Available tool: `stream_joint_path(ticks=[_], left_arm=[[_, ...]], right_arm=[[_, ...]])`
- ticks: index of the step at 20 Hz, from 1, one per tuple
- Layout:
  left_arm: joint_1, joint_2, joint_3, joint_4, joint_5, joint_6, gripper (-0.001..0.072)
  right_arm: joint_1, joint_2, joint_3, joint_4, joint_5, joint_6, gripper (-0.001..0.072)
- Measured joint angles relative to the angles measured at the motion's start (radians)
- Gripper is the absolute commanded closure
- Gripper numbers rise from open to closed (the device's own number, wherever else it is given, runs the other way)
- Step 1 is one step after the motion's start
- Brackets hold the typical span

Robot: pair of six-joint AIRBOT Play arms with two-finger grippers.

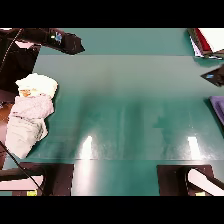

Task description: Fold the shirts.

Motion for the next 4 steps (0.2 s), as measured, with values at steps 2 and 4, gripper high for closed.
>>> stream_joint_path(ticks=[2, 4], left_arm=[[0.000, 0.000, 0.000, 0.000, 0.002, -0.001, 0.0677], [0.000, 0.000, 0.000, 0.000, 0.005, -0.001, 0.0676]], right_arm=[[0.076, 0.000, -0.002, 0.004, -0.027, 0.000, 0.0699], [0.121, 0.000, -0.002, 0.006, -0.038, 0.000, 0.0699]])
